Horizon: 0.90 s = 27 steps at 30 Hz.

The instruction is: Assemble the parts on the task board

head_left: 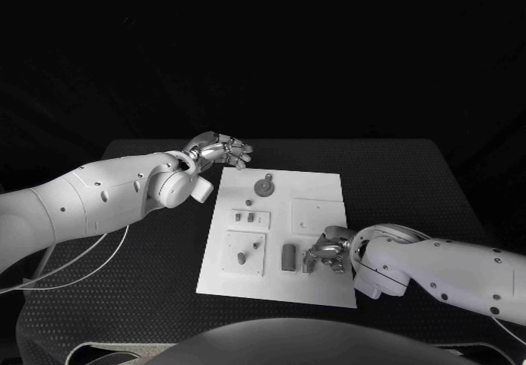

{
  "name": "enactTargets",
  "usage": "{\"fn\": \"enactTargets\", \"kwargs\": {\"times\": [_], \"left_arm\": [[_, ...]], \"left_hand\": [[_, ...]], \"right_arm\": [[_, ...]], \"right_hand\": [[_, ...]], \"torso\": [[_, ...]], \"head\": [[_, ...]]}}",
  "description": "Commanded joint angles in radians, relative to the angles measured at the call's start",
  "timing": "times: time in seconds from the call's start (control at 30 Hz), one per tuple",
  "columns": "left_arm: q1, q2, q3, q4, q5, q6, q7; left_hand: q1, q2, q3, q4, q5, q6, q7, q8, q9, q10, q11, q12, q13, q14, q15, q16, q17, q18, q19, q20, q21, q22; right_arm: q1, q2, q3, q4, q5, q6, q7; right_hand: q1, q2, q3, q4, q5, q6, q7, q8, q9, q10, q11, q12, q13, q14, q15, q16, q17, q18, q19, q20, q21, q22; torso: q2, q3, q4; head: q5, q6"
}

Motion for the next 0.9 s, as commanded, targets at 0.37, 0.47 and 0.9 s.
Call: {"fn": "enactTargets", "kwargs": {"times": [0.37, 0.47, 0.9], "left_arm": [[0.001, 0.001, 0.001, 0.003, 0.002, 0.017, 0.005], [0.001, 0.002, 0.001, 0.003, 0.002, 0.017, 0.004], [0.001, 0.002, 0.001, 0.002, 0.002, 0.006, 0.011]], "left_hand": [[-0.006, 0.0, -0.001, 0.0, -0.004, -0.007, -0.002, 0.006, -0.001, -0.001, 0.009, -0.004, 0.002, 0.008, -0.001, -0.006, 0.002, 0.013, 0.004, 0.001, -0.005, 0.002], [-0.006, 0.0, -0.002, 0.0, -0.004, -0.007, -0.002, 0.006, -0.001, -0.001, 0.009, -0.005, 0.002, 0.008, -0.001, -0.006, 0.002, 0.013, 0.004, 0.001, -0.005, 0.002], [-0.004, 0.0, -0.001, -0.001, -0.004, -0.007, -0.002, 0.006, -0.002, 0.0, 0.008, -0.004, 0.002, 0.009, -0.001, -0.007, 0.004, 0.013, 0.005, 0.001, -0.006, 0.003]], "right_arm": [[-0.002, 0.008, 0.0, 0.003, 0.005, 0.027, 0.021], [-0.002, 0.008, 0.0, 0.004, 0.005, 0.028, 0.024], [-0.002, 0.006, 0.0, 0.004, 0.005, 0.031, 0.027]], "right_hand": [[-0.006, -0.015, -0.029, -0.003, -0.006, -0.008, 0.007, -0.004, -0.002, -0.014, 0.0, -0.01, -0.001, -0.011, -0.003, -0.009, 0.0, 0.03, -0.001, 0.001, 0.001, -0.001], [-0.007, -0.024, -0.035, -0.002, -0.009, -0.01, 0.007, -0.004, -0.003, -0.017, 0.0, -0.013, -0.002, -0.013, -0.003, -0.012, -0.002, 0.03, -0.002, 0.001, 0.0, -0.002], [-0.017, -0.063, -0.071, 0.011, -0.038, -0.014, 0.008, -0.004, -0.005, -0.024, 0.001, -0.018, -0.002, -0.017, -0.002, -0.017, 0.001, 0.03, -0.005, 0.0, -0.003, -0.003]], "torso": [[0.0, 0.0004, -0.0001], [0.0, -0.0001, -0.0002], [0.0, 0.0006, -0.0002]], "head": [[0.001, -0.007], [0.001, -0.007], [0.002, -0.008]]}}
